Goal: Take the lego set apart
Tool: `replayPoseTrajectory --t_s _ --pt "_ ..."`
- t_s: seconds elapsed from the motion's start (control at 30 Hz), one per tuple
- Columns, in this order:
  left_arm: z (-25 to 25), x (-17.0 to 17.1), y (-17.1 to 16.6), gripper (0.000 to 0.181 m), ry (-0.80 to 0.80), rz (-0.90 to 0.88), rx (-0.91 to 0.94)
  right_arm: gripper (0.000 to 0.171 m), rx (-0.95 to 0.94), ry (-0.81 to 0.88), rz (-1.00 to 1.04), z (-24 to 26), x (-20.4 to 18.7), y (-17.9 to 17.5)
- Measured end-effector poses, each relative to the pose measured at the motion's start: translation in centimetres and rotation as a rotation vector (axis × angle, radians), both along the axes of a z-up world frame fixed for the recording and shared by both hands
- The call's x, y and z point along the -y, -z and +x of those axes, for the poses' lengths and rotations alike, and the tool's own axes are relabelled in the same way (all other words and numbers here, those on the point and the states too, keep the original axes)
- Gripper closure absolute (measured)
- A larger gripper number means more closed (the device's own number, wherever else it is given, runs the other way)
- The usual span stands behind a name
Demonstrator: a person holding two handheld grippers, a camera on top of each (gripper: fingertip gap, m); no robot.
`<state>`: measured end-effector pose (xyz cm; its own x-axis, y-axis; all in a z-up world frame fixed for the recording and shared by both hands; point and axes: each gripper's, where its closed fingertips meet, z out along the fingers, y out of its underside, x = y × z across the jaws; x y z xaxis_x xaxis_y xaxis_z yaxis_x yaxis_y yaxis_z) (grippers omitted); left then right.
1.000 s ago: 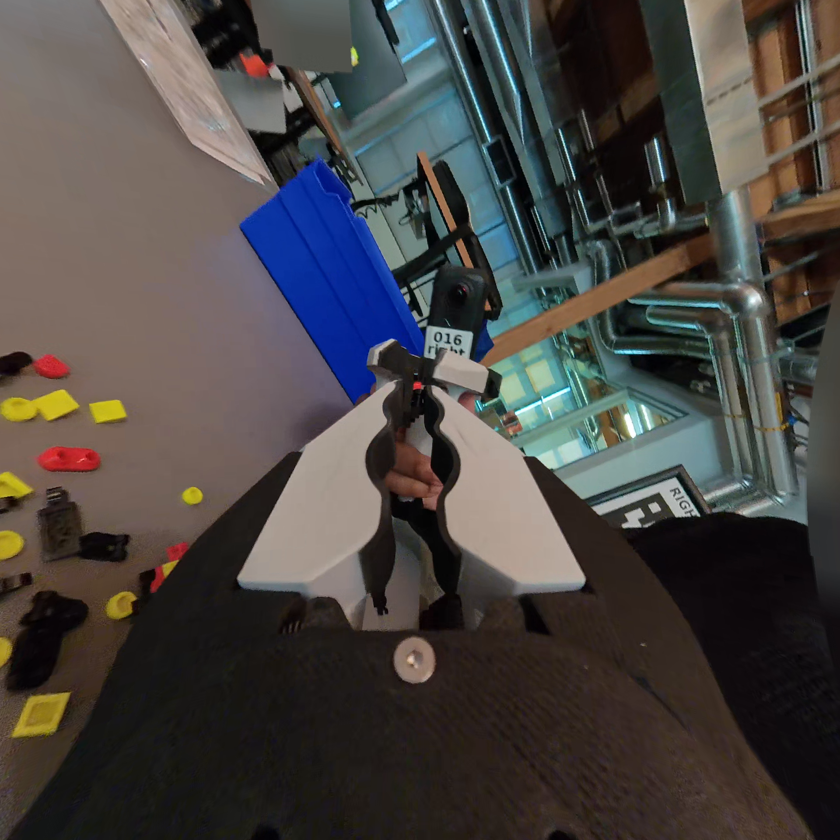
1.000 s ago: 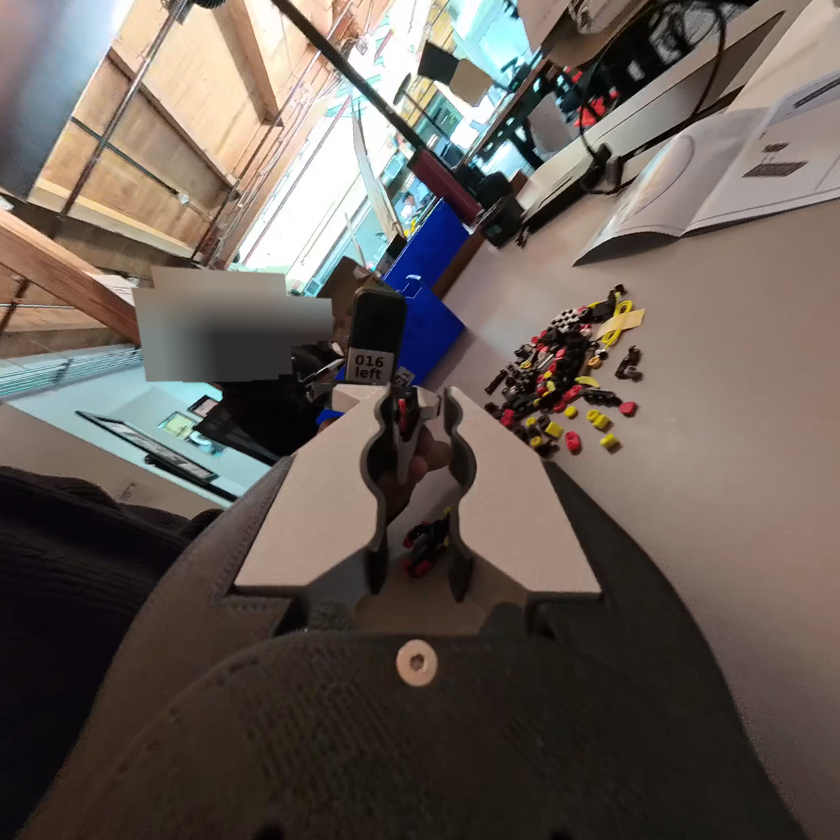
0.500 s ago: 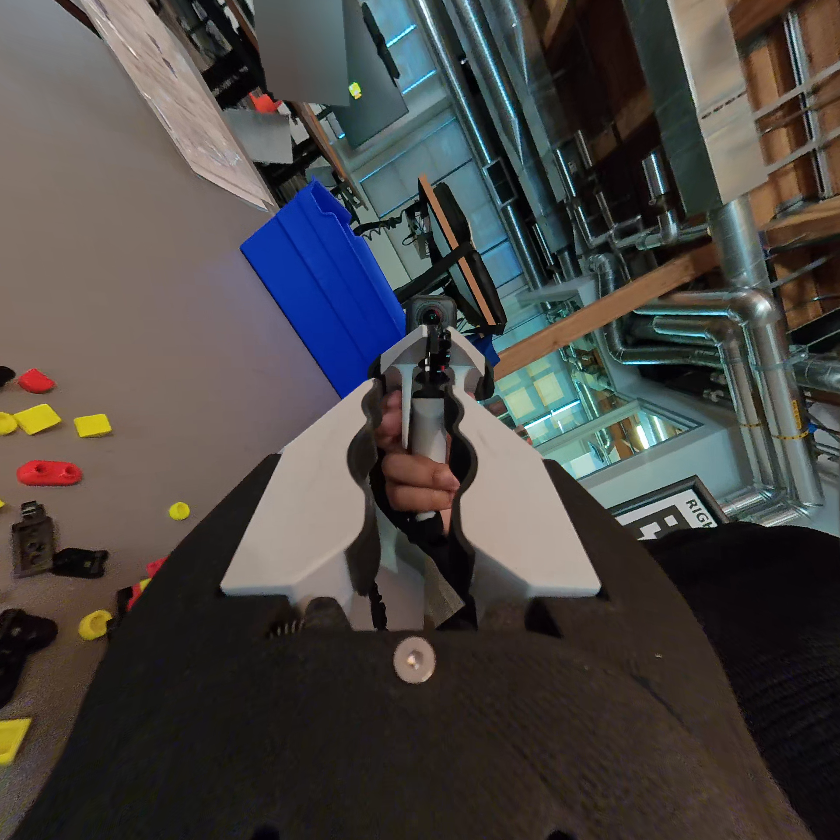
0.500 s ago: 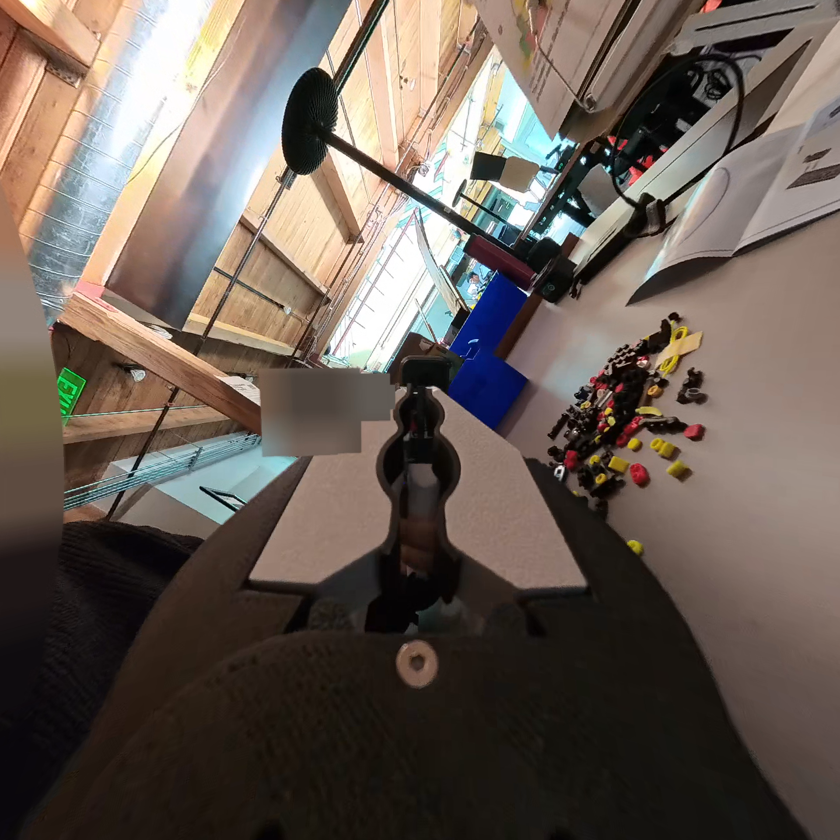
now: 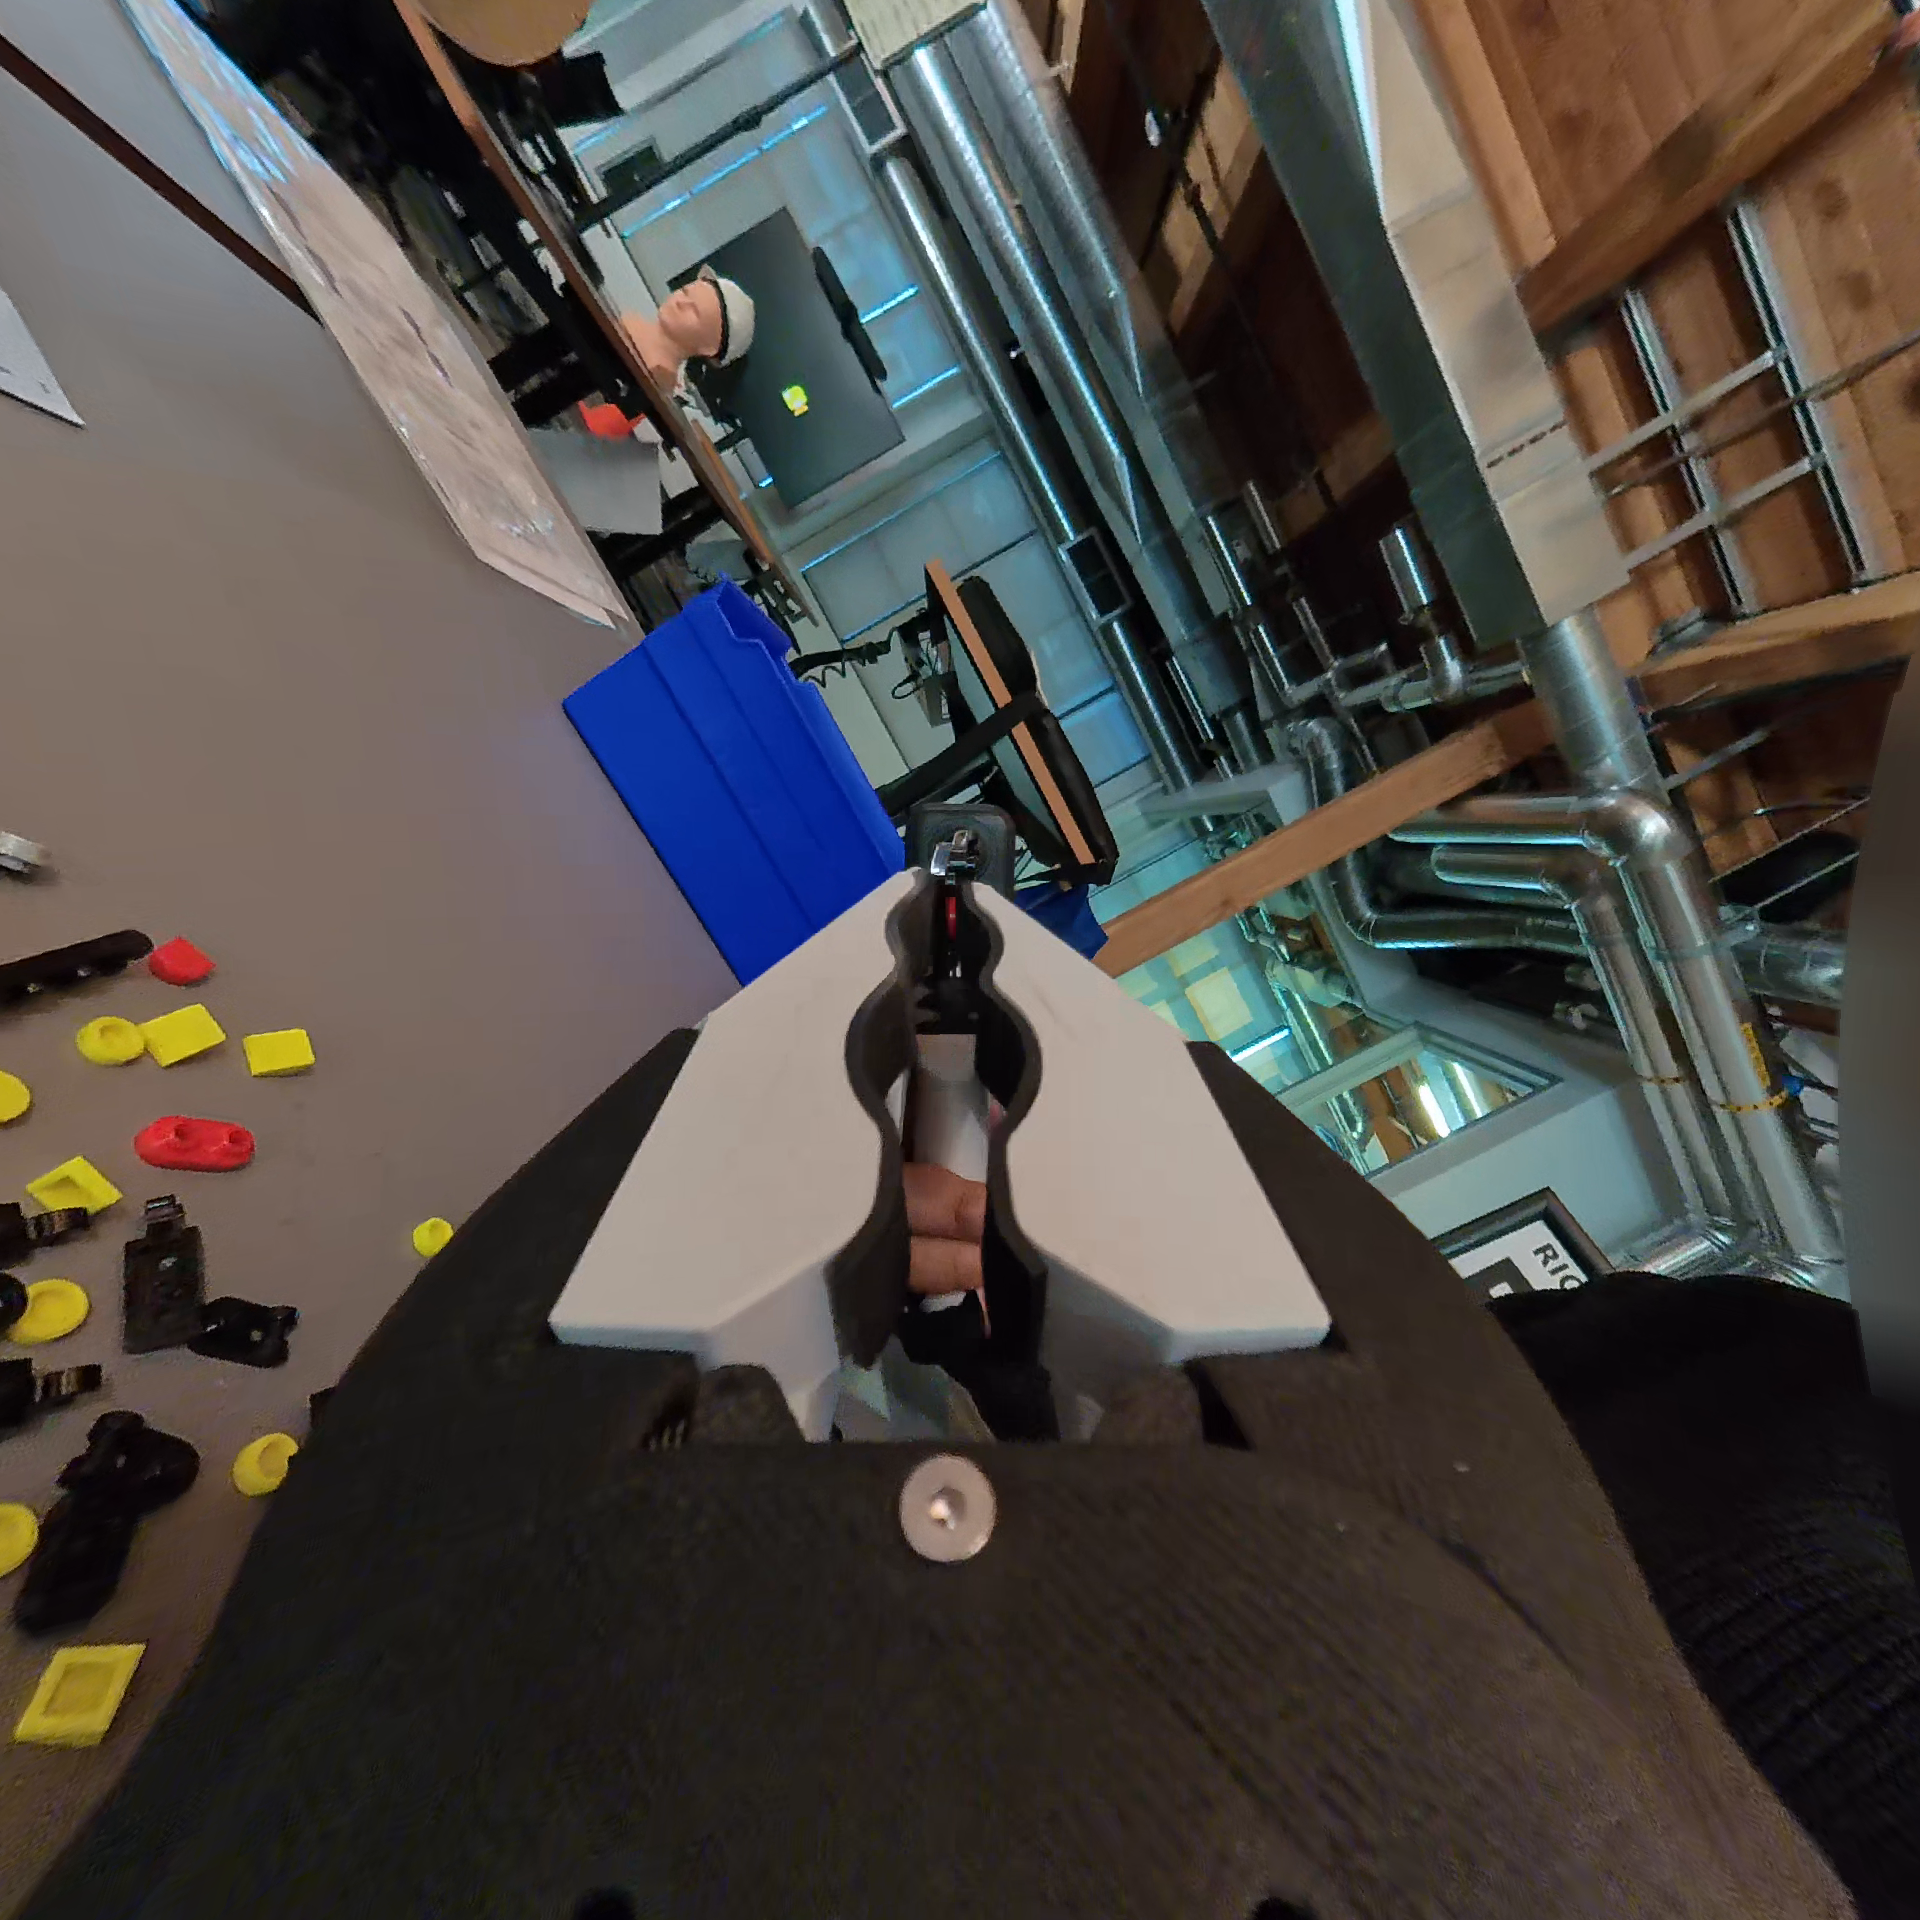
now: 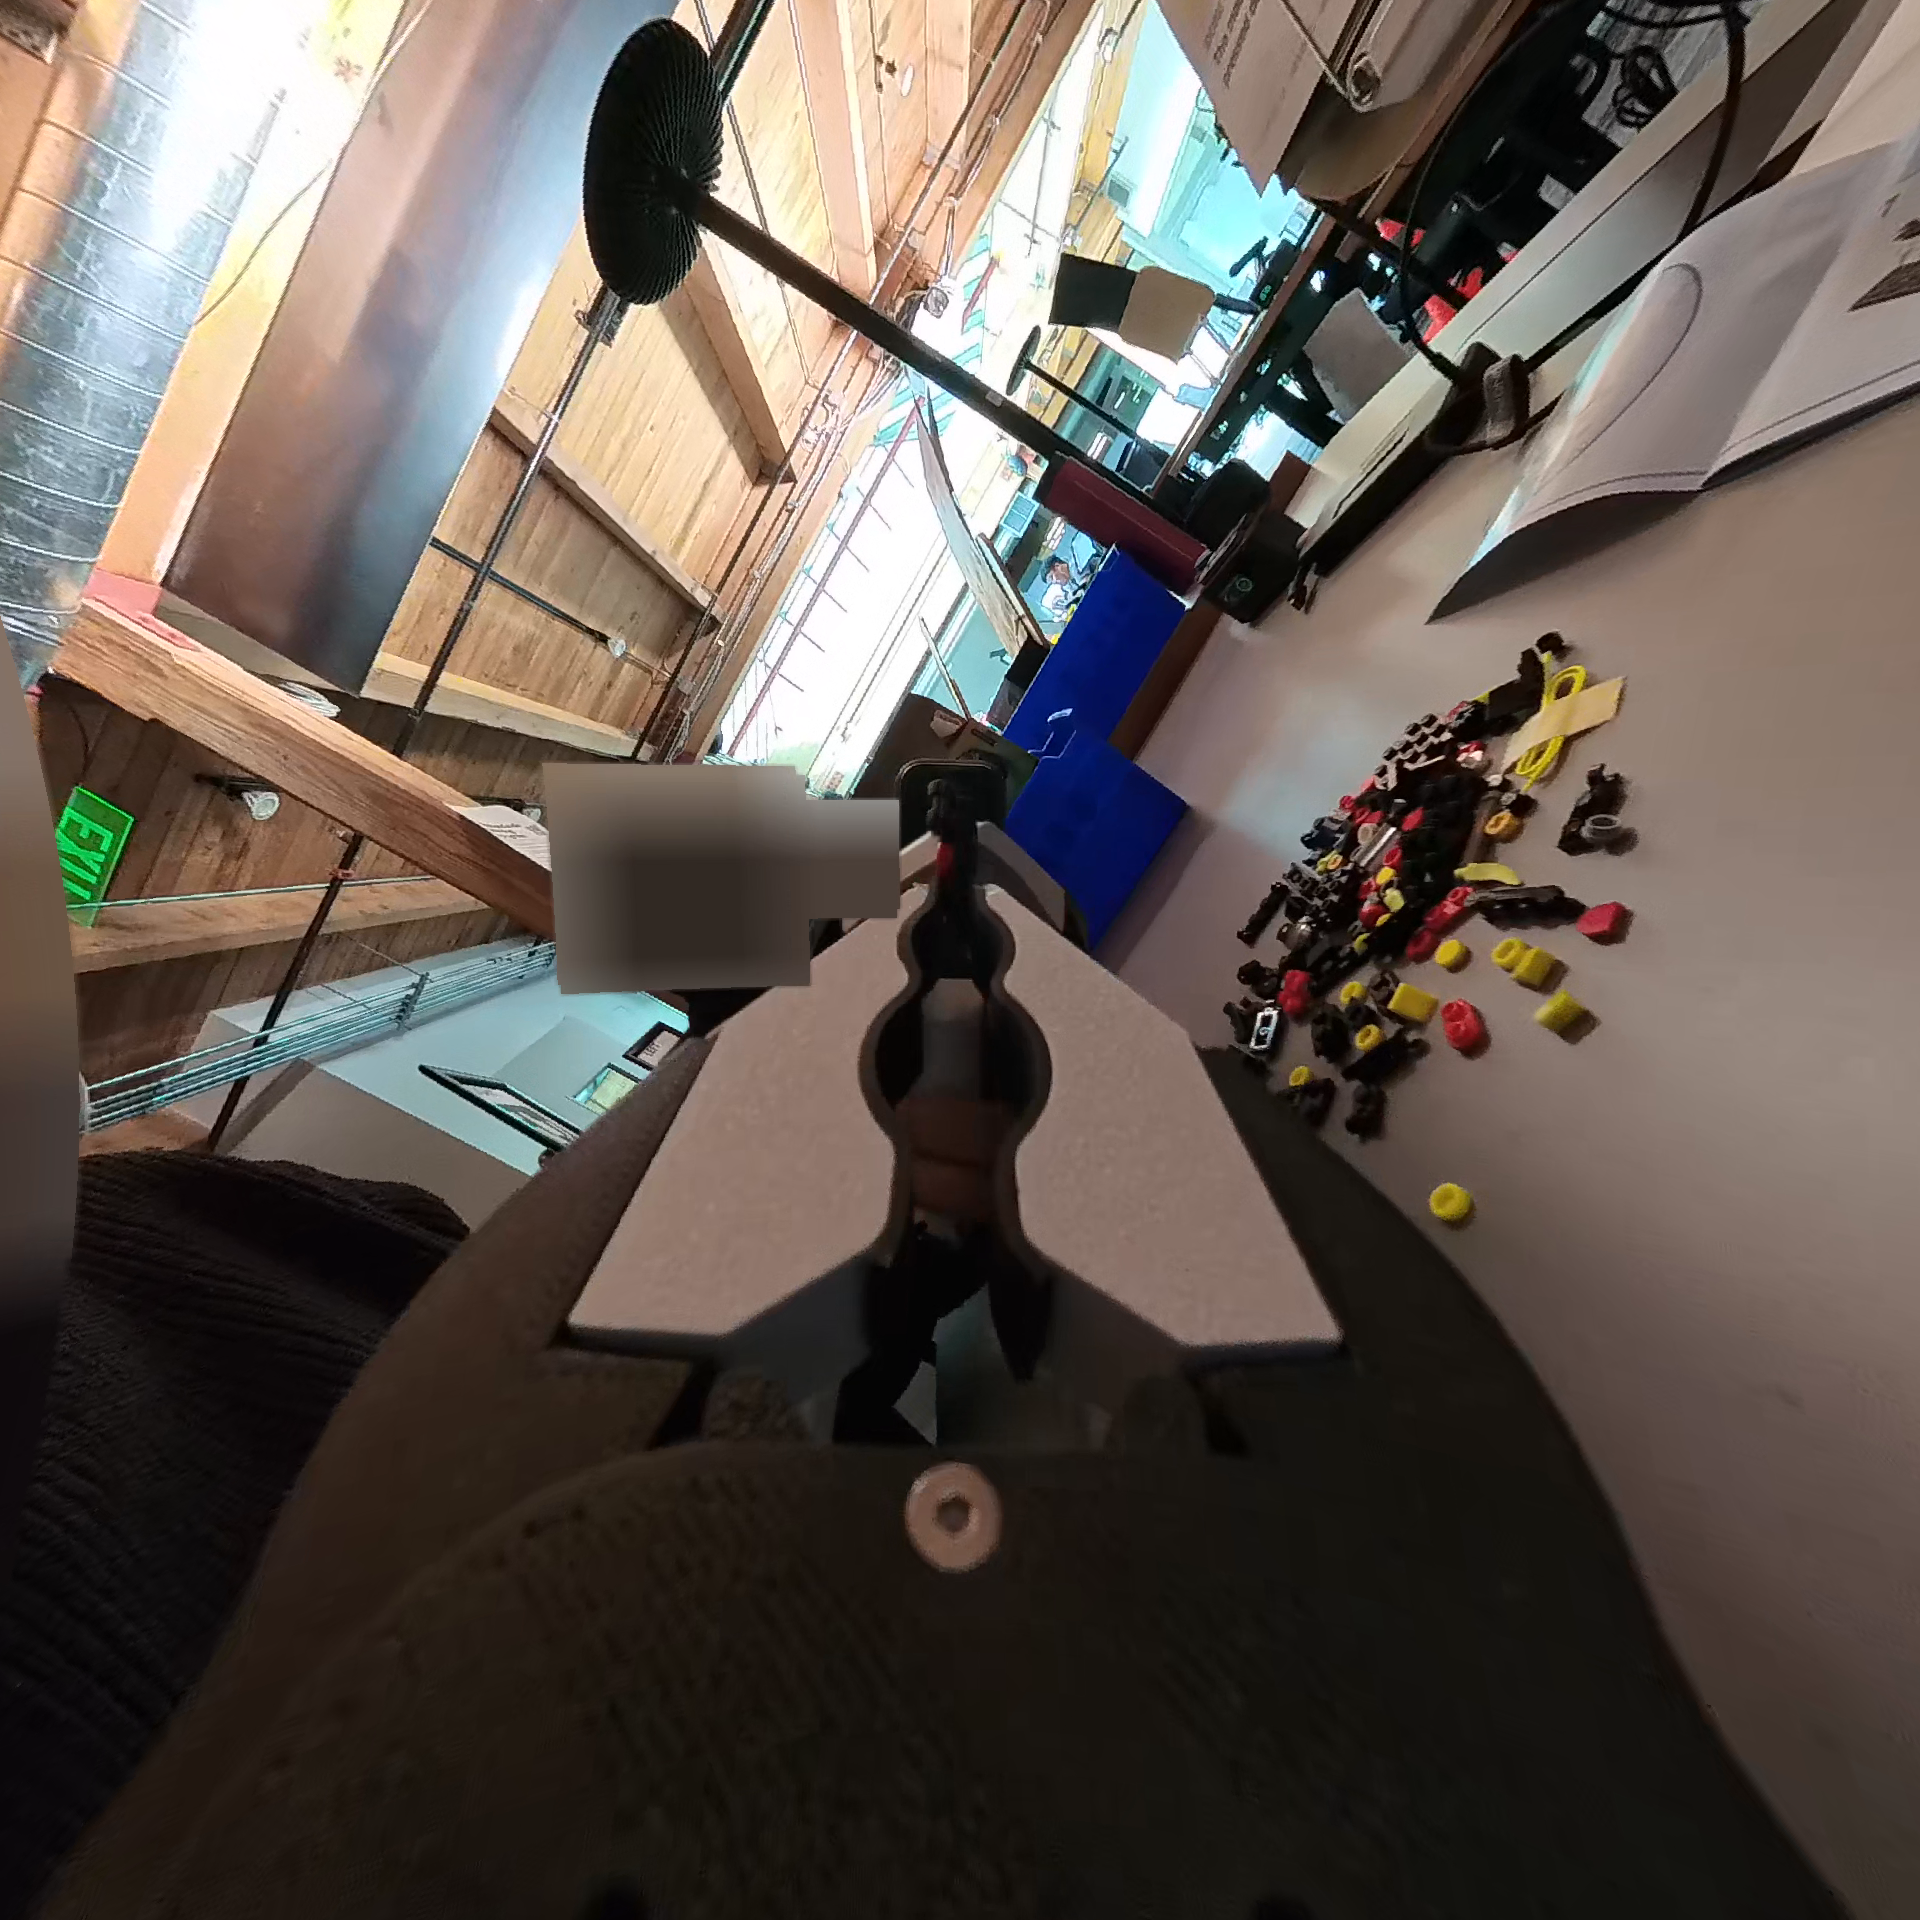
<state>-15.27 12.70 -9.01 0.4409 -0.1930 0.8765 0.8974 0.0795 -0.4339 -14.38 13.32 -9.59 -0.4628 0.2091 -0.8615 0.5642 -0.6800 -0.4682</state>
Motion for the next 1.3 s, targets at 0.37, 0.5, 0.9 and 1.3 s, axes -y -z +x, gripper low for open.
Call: replayPoseTrajectory --t_s 0.37,0.5,0.9,1.3 --pt "1.1 -0.4 -0.3 0.179 0.054 0.02 -0.003 0.169 -0.008 -0.016 -0.053 0.2 0.8 -0.4" --pt "1.6 -0.4 -0.5 0.179 0.078 0.005 -0.07 0.164 -0.054 -0.009 -0.028 0.4 0.2 -0.9" --pt "2.2 -1.2 1.5 0.179 0.098 -0.166 -0.135 0.168 -0.103 0.022 0.295 0.4 -0.4 -0.1" --pt "-5.3 2.8 2.1 0.179 -0.285 -0.242 -0.161 0.168 0.171 -0.026 0.59 -0.7 0.4 7.8"
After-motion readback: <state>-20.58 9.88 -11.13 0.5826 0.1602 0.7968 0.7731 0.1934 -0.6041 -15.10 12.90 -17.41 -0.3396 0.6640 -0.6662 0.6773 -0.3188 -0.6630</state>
